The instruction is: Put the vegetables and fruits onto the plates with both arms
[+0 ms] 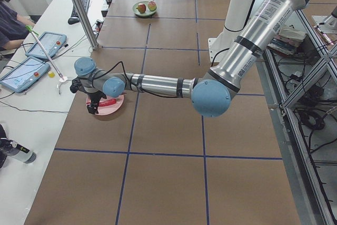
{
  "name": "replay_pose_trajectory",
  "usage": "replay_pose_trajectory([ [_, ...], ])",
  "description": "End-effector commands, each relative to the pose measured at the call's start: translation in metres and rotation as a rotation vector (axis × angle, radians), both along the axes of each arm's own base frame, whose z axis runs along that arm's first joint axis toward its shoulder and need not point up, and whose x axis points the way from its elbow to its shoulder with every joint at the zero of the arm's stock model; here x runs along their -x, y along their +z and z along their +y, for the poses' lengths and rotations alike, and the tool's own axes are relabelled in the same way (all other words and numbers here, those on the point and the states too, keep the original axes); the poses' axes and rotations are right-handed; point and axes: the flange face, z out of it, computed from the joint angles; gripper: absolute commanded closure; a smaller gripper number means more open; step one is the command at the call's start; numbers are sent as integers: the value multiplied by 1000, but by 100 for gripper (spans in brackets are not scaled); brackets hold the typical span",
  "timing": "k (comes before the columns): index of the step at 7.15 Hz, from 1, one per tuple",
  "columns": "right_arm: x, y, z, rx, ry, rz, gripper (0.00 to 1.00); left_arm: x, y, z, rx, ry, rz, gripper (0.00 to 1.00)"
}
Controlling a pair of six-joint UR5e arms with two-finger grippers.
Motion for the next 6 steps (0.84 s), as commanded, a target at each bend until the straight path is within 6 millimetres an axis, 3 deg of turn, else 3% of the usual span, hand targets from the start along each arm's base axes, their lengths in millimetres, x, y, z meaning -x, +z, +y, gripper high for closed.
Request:
replay_pose_trajectory([
  [1,0,-2,0,-5,0,-1,0,99,7,22,3,102,-24,0],
  [2,0,-2,0,-6,-1,1,0,141,13,35,37,88,-21,0],
  [3,0,-3,0,-7,-1,-1,0,147,40,56,71,78,-21,0],
  [4,-1,-4,-1,-9,2,-1,0,145,83,94,115,81,-28,0],
  [6,-1,-6,-1,-13,0,-2,0,143,132,156,179,76,-46,0],
])
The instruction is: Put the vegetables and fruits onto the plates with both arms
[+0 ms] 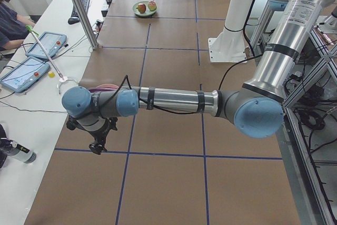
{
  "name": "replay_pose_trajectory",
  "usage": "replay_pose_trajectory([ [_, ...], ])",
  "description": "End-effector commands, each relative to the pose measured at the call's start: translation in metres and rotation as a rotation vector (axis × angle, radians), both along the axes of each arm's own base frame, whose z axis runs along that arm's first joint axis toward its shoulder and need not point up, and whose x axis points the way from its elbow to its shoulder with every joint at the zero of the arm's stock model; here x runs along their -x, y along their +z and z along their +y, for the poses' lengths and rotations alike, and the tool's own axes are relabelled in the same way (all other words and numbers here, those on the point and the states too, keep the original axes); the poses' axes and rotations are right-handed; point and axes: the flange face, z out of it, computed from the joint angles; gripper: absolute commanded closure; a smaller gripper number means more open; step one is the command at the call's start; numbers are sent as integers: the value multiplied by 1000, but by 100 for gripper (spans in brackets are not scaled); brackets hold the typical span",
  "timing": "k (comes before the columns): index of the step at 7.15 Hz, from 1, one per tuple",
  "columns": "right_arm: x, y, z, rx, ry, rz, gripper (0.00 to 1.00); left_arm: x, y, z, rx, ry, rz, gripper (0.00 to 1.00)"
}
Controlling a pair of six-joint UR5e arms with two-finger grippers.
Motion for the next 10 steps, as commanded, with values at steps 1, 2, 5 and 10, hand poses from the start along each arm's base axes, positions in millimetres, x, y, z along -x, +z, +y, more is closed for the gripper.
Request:
replay_pose_trajectory([
  [1,0,-1,0,-2,0,0,0,0,19,50,12,-1,-37,0],
  [2,0,-2,0,-4,0,0,0,-7,27,76,35,-6,-39,0],
  [5,-1,0,1,-2,0,0,0,-30,19,138,68,-24,-53,0],
  [10,-51,-4,12,-9,107,-1,0,-24,16,140,47,-9,-162,0],
])
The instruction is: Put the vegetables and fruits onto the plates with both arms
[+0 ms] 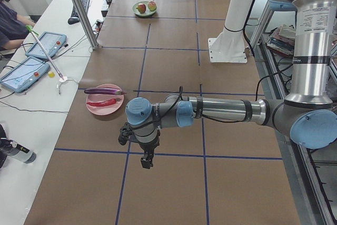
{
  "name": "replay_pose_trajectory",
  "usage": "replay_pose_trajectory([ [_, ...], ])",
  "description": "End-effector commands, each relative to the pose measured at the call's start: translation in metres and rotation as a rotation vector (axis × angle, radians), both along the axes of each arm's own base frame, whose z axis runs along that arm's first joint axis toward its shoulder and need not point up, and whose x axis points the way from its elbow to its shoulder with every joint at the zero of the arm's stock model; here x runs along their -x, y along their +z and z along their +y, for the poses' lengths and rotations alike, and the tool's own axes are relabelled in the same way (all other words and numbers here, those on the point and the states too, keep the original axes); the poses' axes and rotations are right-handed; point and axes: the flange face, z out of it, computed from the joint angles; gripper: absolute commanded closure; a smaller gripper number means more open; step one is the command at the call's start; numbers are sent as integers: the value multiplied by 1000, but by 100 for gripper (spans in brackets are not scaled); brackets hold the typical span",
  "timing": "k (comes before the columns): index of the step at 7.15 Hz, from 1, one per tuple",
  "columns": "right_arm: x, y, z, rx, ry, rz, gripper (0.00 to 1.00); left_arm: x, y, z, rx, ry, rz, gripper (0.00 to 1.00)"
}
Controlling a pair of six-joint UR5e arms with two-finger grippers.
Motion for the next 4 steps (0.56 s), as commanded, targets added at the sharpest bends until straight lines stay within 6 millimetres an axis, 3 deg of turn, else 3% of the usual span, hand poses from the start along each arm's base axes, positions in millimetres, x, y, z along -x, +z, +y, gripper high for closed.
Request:
replay_pose_trajectory([
  [1,-8,7,6,20,22,-1,0,0,-4,-1,-15,6,-10,0],
  [4,-7,8,6,22,22,-3,0,1,-13,-3,-33,8,-11,0],
])
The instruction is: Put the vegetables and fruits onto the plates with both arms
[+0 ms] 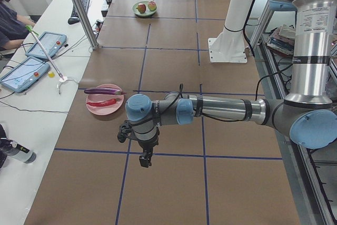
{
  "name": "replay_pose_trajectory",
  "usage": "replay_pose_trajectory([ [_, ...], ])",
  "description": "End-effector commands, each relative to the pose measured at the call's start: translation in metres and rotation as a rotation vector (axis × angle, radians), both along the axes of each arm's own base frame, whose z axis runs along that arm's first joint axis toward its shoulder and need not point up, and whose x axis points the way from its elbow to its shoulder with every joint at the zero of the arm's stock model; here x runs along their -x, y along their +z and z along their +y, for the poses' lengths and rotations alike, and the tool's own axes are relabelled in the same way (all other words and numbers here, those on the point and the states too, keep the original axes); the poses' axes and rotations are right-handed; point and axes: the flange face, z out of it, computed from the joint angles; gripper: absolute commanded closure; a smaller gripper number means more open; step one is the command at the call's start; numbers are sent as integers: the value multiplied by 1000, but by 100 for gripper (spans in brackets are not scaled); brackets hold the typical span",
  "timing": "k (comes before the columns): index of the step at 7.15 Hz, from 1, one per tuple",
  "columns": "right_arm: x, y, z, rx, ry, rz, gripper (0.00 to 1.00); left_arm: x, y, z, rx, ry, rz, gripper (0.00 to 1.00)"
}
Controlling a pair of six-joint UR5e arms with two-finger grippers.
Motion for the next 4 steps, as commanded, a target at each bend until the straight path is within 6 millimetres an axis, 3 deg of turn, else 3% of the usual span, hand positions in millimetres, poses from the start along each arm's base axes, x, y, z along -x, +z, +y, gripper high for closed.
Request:
replay_pose_trajectory([
  [1,0,0,0,0,0,0,0,0,-3,-1,-6,0,0,0],
  [4,0,-4,-1,-8,1,0,0,0,-4,0,-9,0,0,0],
])
